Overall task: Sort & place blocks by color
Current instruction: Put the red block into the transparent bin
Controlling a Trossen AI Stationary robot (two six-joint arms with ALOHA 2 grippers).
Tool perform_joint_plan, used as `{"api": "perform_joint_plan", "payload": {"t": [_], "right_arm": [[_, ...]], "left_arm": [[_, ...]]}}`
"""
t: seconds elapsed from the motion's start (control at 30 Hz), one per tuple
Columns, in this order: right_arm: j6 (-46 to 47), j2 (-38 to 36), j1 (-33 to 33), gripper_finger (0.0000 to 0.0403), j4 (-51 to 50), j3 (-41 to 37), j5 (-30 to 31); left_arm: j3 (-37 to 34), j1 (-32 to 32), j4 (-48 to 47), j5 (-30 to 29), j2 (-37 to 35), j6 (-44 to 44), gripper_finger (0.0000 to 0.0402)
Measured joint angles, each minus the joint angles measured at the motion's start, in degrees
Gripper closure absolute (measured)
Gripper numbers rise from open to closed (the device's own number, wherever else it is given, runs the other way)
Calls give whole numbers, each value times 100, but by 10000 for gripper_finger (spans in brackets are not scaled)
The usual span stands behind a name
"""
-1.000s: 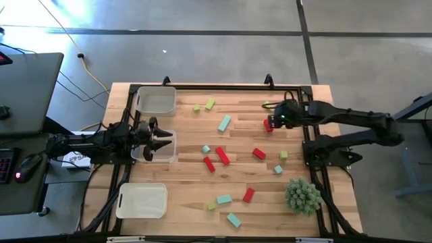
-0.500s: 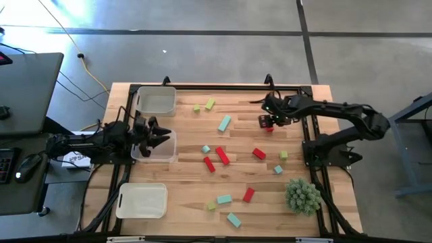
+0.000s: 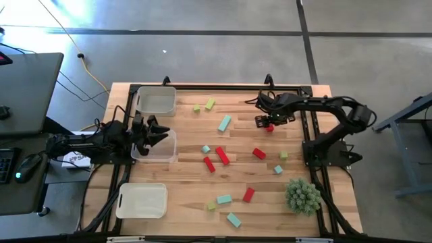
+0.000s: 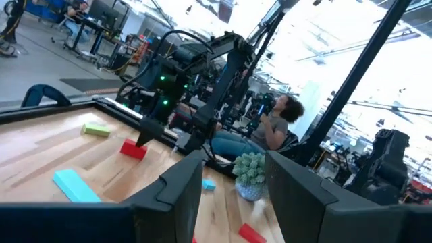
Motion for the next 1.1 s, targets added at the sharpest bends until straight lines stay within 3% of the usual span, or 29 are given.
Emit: {"api": "perform_joint_plan", "payload": {"t": [0.47, 0.6, 0.77, 1.1], "right_arm": [[-355, 703, -135, 183, 168, 0, -321], [-377, 715, -137, 217, 212, 0, -419], [-387, 715, -135, 290, 238, 9, -488], [-630, 591, -16, 294, 322, -4, -1020]], "left_arm": [[0, 0, -23, -1, 1, -23, 252], [0, 0, -24, -18, 0, -24, 252], [-1, 0, -25, -104, 1, -41, 252], [0, 0, -25, -348, 1, -691, 252]]}}
